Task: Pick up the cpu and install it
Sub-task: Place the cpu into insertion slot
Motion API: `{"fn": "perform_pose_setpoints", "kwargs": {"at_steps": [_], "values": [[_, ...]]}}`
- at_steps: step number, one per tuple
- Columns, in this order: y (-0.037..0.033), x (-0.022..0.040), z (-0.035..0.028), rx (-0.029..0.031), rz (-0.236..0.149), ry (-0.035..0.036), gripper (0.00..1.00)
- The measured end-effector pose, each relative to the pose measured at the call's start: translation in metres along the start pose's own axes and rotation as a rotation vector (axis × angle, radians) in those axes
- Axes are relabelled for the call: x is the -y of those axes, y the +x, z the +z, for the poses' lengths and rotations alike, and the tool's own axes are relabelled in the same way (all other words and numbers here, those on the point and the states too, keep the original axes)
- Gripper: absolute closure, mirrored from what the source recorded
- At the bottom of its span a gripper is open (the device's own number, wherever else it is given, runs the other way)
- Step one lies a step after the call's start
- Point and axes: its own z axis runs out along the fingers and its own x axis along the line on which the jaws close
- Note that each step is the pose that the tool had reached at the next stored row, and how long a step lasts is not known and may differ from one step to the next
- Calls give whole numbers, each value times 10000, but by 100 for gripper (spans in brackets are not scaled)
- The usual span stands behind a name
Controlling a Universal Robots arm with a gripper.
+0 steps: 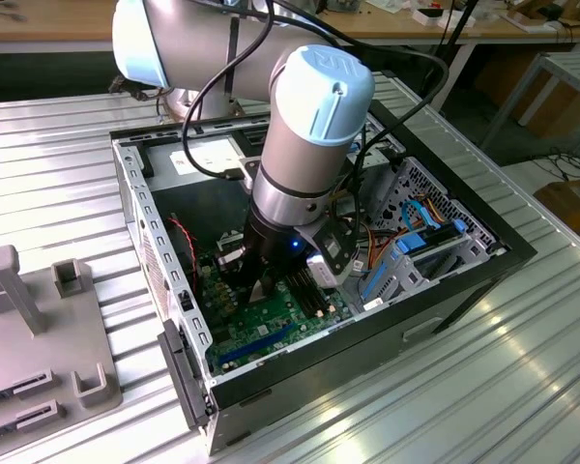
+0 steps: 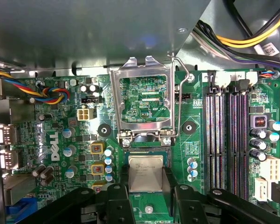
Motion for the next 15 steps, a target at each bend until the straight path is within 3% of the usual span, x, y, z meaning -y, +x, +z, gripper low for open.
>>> {"fn": "perform_pose_setpoints", "kwargs": {"at_steps": [9,15], "values": [[-1,0,-11,0,-2,1,62],[-8,1,-69,2,-141,25,62]]}}
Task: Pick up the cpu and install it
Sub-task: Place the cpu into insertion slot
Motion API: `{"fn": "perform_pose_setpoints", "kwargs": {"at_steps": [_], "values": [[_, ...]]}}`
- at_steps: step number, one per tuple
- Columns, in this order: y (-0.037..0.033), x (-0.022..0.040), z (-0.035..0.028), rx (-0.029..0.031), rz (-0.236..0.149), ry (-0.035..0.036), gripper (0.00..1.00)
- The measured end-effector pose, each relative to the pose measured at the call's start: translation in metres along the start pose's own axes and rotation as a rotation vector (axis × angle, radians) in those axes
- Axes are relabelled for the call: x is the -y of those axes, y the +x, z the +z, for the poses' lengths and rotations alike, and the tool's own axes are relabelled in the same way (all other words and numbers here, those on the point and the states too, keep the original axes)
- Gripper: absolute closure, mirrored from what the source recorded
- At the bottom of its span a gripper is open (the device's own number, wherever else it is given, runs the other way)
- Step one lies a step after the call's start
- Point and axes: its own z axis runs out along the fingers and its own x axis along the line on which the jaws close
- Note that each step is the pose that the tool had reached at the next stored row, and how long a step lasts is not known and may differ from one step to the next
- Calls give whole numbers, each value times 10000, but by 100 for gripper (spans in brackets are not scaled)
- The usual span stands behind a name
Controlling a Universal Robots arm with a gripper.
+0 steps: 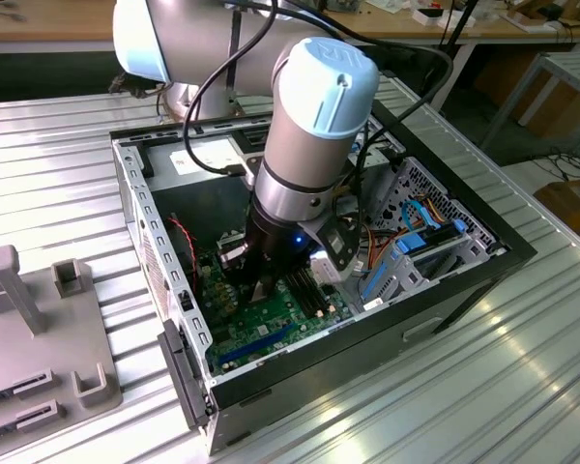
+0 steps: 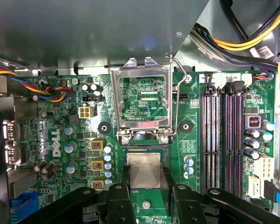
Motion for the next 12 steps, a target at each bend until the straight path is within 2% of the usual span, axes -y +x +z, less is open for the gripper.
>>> {"fn": "perform_pose_setpoints", "kwargs": {"at_steps": [6,12], "values": [[59,8,1,-1,0,2,62],[65,21,10,-2,3,4,62]]}}
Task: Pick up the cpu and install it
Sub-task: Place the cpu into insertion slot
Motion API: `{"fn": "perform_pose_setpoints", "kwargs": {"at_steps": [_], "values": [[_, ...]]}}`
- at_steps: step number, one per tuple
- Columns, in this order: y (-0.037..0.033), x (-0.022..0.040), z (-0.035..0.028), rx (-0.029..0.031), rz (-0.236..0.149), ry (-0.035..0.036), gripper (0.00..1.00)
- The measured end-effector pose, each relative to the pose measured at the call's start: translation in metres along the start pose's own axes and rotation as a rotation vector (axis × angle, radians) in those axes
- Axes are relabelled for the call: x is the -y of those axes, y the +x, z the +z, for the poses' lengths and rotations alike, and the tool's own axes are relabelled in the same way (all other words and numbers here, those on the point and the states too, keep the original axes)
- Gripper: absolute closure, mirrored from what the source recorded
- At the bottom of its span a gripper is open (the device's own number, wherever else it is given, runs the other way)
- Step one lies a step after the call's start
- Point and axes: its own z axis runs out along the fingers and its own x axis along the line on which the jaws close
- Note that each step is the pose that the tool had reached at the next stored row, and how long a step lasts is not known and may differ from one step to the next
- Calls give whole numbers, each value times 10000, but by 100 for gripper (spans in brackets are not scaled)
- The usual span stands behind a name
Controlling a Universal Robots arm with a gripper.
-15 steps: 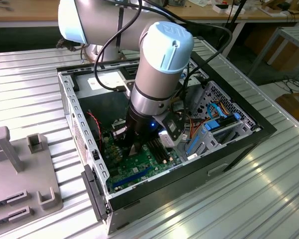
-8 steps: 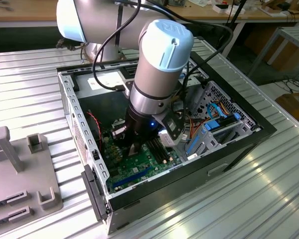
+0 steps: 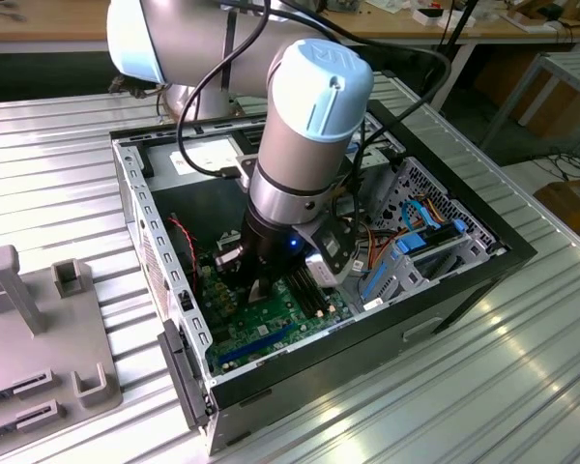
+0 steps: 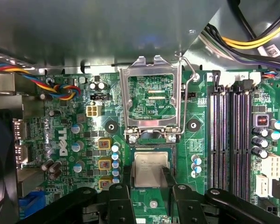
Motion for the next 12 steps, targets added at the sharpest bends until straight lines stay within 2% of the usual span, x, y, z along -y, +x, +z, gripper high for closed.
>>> {"fn": "perform_pose_setpoints", "kwargs": {"at_steps": [12], "values": [[-3,50,43,2,4,-2,62]]}}
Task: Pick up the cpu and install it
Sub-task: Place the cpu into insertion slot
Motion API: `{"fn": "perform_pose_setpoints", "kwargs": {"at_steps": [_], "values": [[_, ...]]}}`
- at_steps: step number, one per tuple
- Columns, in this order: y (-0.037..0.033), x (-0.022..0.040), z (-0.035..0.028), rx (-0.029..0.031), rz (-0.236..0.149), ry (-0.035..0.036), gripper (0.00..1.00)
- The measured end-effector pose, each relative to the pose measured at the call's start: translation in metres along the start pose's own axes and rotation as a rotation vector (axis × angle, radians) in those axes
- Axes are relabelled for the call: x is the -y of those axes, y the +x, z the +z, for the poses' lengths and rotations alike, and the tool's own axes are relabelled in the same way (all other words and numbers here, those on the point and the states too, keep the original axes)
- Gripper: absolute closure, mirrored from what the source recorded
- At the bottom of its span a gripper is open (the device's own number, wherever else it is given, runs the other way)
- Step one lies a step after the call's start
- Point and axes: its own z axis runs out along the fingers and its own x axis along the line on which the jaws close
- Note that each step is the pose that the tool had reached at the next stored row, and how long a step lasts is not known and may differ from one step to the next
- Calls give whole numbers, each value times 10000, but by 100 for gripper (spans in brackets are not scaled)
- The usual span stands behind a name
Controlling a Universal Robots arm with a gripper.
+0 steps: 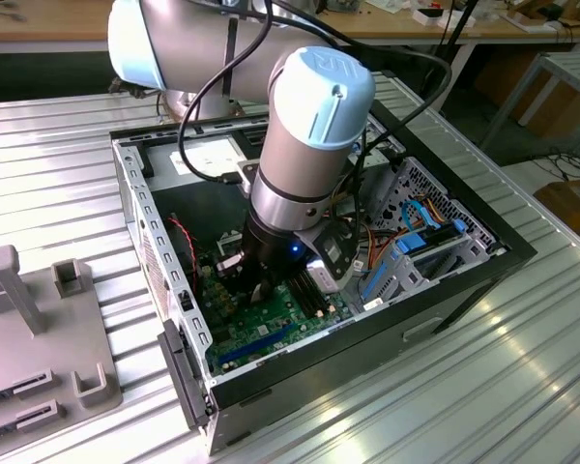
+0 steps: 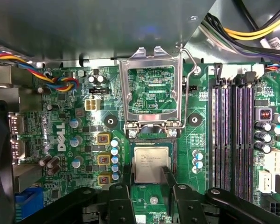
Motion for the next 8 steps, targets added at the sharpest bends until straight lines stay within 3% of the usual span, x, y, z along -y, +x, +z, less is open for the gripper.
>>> {"fn": "perform_pose_setpoints", "kwargs": {"at_steps": [8], "values": [[-5,2,19,-1,0,2,62]]}}
